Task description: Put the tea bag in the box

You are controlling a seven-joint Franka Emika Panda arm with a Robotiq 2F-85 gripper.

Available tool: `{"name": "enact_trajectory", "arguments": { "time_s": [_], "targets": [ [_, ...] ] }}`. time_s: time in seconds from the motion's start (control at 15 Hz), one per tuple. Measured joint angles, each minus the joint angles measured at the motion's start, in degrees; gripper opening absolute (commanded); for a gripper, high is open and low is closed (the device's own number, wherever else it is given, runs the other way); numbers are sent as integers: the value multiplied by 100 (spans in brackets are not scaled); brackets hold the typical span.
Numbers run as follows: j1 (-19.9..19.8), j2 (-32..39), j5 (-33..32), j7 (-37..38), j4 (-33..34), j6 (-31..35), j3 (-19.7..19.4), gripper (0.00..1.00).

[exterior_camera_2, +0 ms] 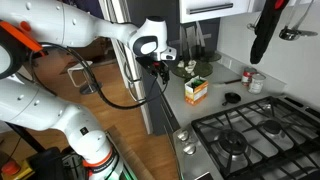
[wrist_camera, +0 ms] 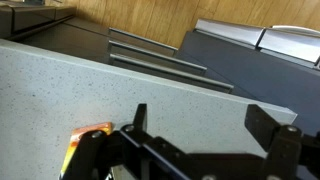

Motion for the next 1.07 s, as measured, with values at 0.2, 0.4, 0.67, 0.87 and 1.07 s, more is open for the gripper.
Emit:
{"name": "enact_trajectory", "arguments": {
  "time_s": [0.2, 0.4, 0.67, 0.87, 1.07],
  "targets": [
    [0, 0, 0, 0, 0, 0, 0, 100],
    [0, 0, 0, 0, 0, 0, 0, 100],
    [0, 0, 0, 0, 0, 0, 0, 100],
    [0, 0, 0, 0, 0, 0, 0, 100],
    [-7, 0, 153, 209, 13, 3, 30, 100]
  ]
}}
